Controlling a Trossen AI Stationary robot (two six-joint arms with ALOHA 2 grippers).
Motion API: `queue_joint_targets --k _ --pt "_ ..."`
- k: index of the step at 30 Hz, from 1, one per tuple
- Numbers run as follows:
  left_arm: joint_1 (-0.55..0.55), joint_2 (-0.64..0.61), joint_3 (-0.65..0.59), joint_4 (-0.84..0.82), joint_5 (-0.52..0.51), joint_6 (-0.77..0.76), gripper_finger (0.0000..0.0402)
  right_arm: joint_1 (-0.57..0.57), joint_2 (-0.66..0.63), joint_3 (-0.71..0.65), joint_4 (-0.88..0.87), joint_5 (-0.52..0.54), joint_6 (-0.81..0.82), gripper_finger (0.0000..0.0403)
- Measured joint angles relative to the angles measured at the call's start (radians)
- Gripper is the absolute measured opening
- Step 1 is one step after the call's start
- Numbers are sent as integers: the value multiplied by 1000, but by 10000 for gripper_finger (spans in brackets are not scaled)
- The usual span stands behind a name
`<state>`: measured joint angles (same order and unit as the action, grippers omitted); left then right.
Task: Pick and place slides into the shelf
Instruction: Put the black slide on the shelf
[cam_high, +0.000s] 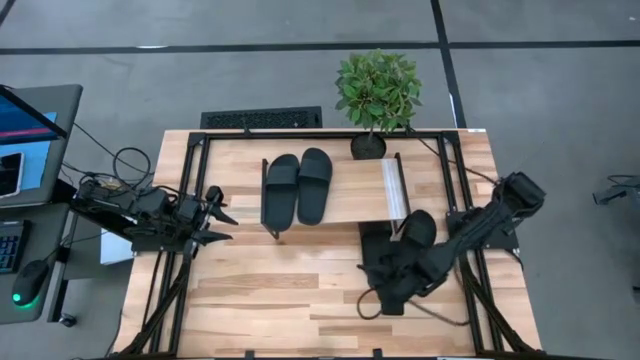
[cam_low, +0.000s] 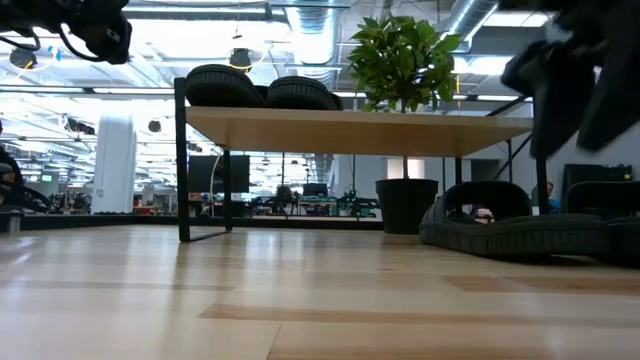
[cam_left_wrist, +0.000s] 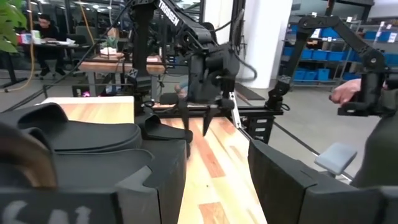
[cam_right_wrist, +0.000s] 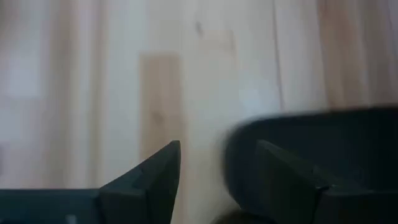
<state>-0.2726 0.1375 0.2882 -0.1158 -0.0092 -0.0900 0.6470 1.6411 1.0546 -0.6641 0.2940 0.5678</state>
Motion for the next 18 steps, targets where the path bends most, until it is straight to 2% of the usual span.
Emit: queue_joint_targets --k 7,18 --pt "0 0 0 0 4 -1 160 -32 142 84 -132 -130 0 177" --pt "0 0 0 -1 3 8 160 -43 227 137 -168 -136 -71 167"
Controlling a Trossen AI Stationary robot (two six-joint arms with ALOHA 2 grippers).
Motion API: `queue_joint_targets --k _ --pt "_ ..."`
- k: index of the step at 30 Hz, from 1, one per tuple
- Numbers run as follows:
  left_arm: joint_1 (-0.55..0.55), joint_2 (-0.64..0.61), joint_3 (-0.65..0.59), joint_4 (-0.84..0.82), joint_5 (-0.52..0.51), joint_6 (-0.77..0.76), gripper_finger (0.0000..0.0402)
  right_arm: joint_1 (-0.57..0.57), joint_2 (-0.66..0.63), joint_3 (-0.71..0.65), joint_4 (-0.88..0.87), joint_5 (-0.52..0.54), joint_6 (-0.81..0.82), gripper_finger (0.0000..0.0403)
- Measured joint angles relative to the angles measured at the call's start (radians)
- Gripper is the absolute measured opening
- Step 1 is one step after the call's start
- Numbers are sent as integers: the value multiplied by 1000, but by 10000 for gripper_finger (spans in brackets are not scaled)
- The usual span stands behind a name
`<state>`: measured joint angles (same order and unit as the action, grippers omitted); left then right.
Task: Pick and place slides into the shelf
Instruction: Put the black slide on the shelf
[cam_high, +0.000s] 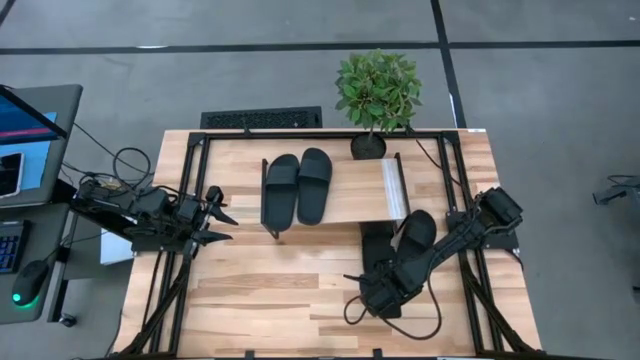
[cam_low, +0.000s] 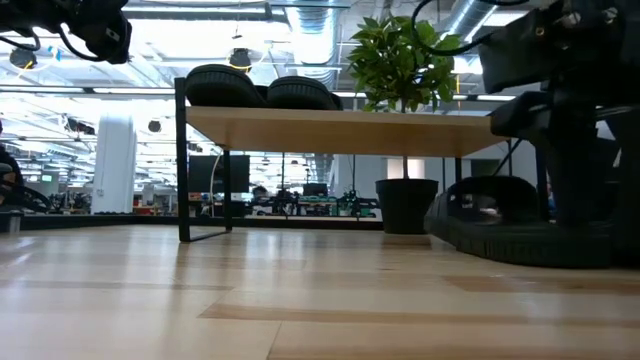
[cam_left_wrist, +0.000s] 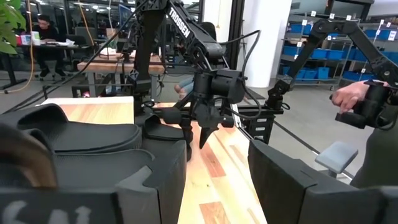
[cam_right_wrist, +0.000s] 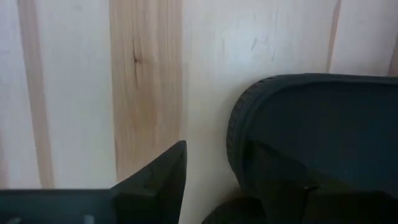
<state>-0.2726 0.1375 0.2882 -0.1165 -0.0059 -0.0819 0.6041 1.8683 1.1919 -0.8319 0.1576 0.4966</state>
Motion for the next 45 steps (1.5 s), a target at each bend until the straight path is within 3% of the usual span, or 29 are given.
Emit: queue_joint_targets --k 13,21,27,45 --pt "0 0 0 -2 0 0 160 -47 58 4 21 -9 -61 127" --pt "0 0 0 -5 0 -3 160 -58 68 5 18 -62 -53 16" --pt "0 0 0 -5 0 -8 160 -57 68 19 -6 -72 -53 4" --pt "0 0 0 -6 0 -9 160 -14 79 298 -291 -56 -61 0"
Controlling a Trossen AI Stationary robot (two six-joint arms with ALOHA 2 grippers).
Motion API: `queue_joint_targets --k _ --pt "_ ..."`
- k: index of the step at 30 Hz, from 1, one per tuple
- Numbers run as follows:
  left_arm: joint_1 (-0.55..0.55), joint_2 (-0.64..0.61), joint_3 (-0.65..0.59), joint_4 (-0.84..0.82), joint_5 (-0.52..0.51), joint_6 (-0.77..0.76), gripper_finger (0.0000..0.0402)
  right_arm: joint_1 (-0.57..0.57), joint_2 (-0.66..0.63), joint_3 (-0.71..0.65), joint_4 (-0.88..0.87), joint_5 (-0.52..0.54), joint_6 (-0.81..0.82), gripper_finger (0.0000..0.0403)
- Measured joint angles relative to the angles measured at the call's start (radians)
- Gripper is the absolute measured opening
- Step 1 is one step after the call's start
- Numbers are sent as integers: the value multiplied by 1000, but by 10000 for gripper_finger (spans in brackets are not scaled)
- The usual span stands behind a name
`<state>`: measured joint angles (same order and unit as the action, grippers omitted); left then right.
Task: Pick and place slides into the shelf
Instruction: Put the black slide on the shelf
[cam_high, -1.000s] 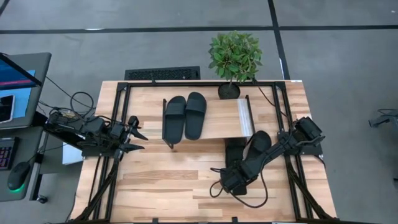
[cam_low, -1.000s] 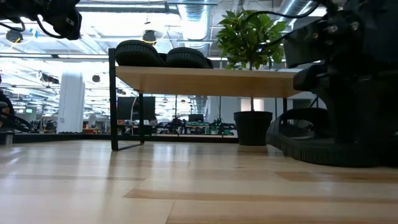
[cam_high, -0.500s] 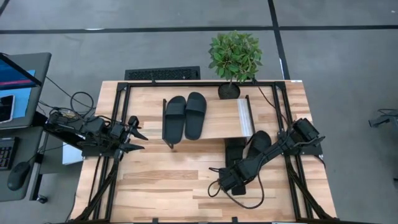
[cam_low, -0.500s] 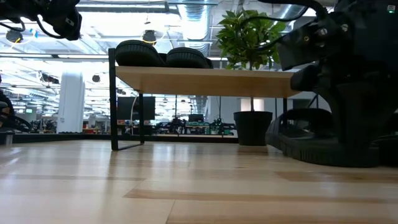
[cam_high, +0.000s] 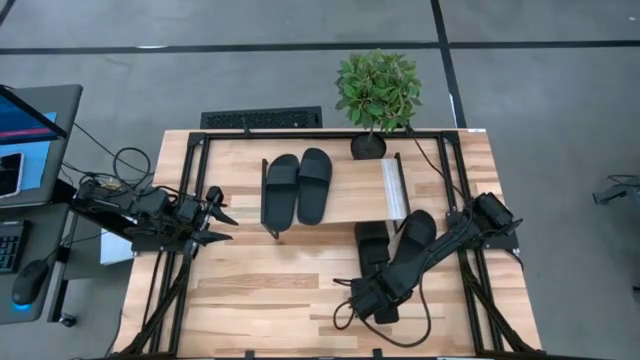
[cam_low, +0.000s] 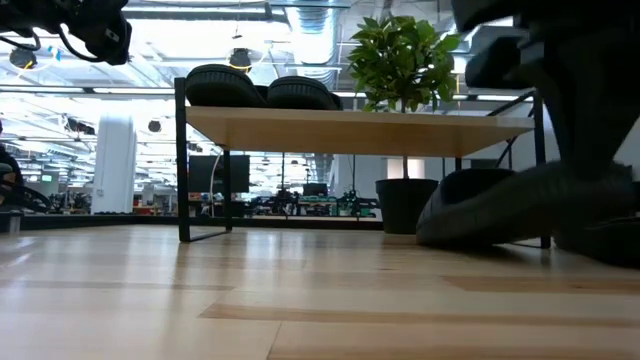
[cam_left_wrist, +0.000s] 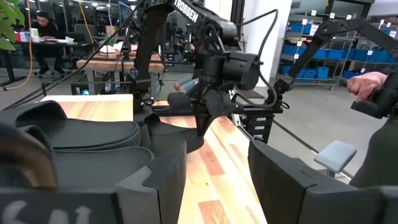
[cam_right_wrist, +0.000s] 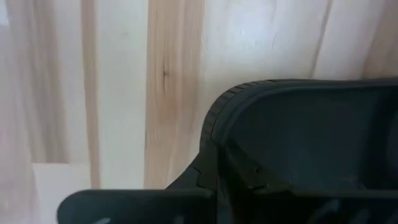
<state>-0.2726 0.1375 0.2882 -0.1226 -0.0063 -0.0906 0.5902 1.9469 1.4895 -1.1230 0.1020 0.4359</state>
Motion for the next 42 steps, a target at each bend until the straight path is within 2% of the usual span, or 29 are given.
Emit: queue_joint_targets --k 13,24,42 --pt "0 0 0 0 0 -2 160 63 -4 205 -230 -4 46 0" --pt "0 0 0 0 0 -2 160 111 -5 360 -258 9 30 0" --pt "0 0 0 -4 0 -3 160 200 -6 535 -277 9 27 0"
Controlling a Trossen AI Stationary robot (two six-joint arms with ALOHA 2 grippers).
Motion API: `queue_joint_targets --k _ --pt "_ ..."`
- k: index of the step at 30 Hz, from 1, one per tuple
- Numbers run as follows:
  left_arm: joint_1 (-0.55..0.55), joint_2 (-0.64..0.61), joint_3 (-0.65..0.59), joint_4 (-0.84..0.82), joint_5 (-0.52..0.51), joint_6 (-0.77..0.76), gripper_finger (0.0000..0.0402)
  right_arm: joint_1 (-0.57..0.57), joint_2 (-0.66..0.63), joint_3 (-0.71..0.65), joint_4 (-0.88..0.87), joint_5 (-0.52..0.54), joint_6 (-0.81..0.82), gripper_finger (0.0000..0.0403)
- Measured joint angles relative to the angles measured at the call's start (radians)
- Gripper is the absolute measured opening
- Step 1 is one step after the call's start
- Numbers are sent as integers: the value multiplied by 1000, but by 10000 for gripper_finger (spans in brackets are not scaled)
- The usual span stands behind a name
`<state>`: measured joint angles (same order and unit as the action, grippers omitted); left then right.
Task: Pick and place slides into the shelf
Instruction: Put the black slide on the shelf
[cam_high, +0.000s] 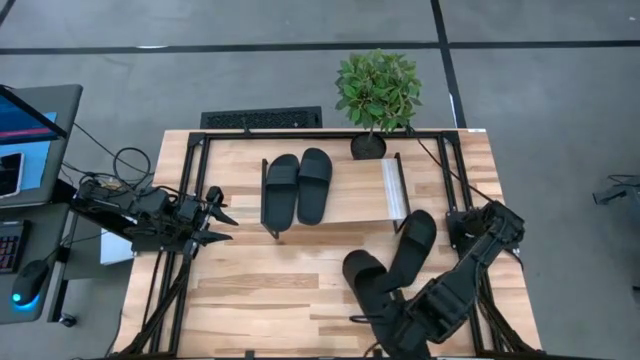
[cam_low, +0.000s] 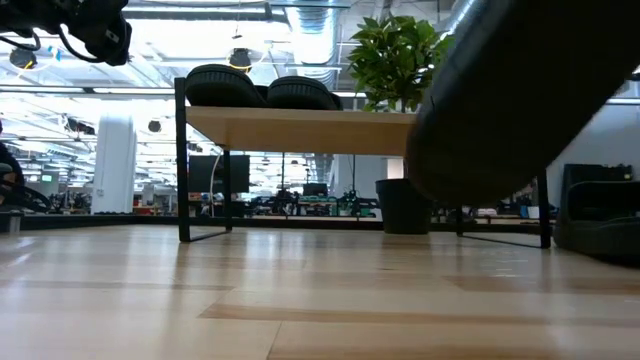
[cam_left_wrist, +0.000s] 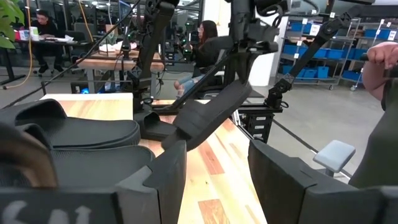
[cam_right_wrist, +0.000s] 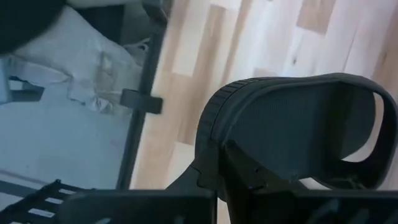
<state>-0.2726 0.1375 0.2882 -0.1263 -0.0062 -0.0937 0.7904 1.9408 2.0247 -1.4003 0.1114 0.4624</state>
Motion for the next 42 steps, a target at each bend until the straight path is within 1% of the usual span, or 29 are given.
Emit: queue_joint_targets --k 4,8,14,19,26,31,37,42 --pt "0 0 0 -6 0 0 160 27 0 45 -1 33 -15 0" --pt "0 0 0 -13 0 0 160 51 0 86 -8 91 -32 0" --pt "0 0 0 -14 0 0 160 69 0 140 -66 178 -74 0" --pt "0 0 0 -14 0 0 160 44 0 188 -175 200 -79 0" --pt "0 0 0 -19 0 -9 160 -10 -1 226 -170 211 -224 0" --pt "0 0 0 -21 0 -10 160 -55 -1 229 -170 210 -305 0" --pt "0 0 0 -33 0 -21 160 -86 -15 229 -166 244 -366 0" --pt "0 0 0 -44 0 -23 160 -84 -69 229 -173 291 -373 0"
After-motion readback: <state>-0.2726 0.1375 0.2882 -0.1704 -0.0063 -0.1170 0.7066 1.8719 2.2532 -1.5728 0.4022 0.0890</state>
